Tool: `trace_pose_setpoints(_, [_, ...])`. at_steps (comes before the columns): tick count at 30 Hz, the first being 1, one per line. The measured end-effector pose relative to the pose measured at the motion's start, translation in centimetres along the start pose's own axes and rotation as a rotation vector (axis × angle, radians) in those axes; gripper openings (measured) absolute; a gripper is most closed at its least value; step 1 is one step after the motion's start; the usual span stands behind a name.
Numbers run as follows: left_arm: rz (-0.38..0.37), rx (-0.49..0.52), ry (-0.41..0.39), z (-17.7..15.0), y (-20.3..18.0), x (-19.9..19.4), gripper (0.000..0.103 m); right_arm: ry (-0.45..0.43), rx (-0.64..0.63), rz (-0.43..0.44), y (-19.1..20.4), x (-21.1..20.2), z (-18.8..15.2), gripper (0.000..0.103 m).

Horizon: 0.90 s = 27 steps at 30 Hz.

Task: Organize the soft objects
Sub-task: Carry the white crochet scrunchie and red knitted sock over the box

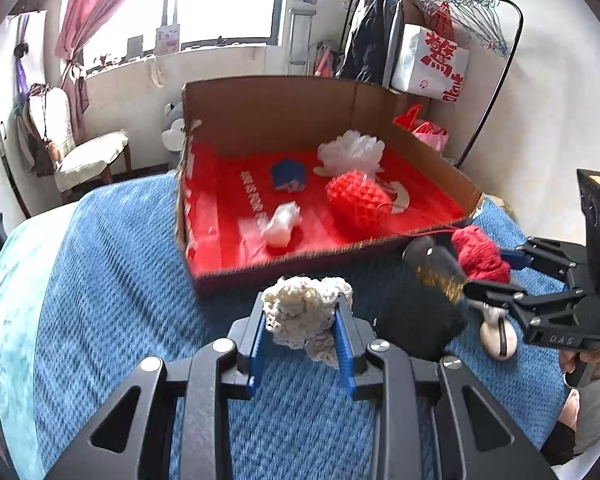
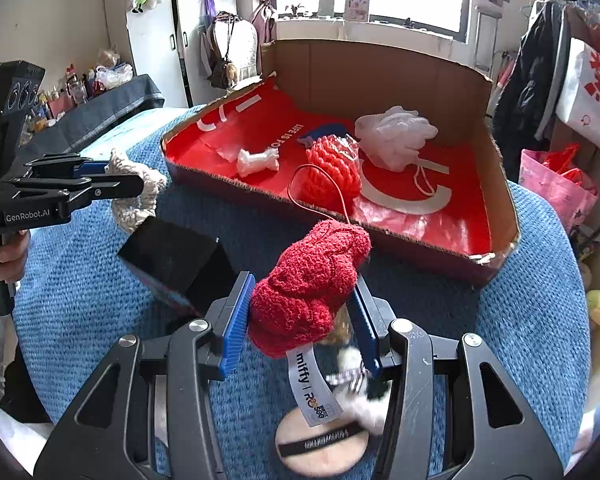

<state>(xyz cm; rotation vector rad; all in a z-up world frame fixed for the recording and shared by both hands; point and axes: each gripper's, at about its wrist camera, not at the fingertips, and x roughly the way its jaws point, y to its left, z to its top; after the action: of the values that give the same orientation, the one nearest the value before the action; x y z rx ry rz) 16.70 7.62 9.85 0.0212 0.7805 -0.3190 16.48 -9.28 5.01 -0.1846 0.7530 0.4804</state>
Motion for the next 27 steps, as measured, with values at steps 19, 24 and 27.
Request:
trace_pose_setpoints(19, [-0.196,0.145,0.036,9.1,-6.5,6.1,0.032,0.063,-0.023,0.082,-7.3,2.3,5.4,0.045])
trace_pose_setpoints(24, [-0.224,0.203,0.094,11.1,-8.7,9.2,0.032,0.143,-0.122,0.063,-9.1,3.9,6.7,0.045])
trace_pose_setpoints(27, [-0.231,0.233,0.132,11.8,-9.5,11.0,0.032,0.187,-0.155,0.059,-9.9,4.9,7.1,0.045])
